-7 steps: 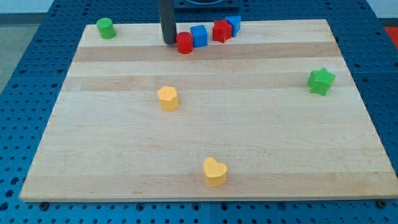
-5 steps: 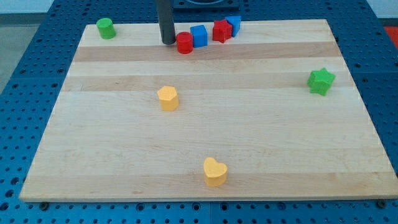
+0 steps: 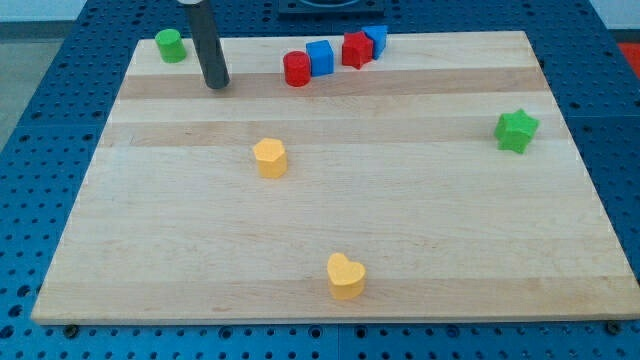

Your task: Move your arm left to the yellow heart

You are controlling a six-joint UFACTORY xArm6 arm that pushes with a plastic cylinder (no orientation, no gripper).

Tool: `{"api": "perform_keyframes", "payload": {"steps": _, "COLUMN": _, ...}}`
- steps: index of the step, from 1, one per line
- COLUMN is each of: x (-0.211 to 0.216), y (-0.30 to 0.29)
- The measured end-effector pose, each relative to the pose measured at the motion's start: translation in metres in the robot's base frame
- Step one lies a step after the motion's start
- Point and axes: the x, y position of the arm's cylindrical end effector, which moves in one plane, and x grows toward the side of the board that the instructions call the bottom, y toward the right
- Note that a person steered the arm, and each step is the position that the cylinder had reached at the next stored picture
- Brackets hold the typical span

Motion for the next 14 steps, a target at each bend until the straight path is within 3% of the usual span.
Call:
{"api": "perform_keyframes", "payload": {"steps": 7, "x": 0.001, "y": -0.008}}
{"api": "perform_keyframes", "payload": {"steps": 11, "x": 0.101, "y": -0.024}}
{"api": "perform_keyframes", "payload": {"steps": 14, "x": 0.232, "y": -0.026}}
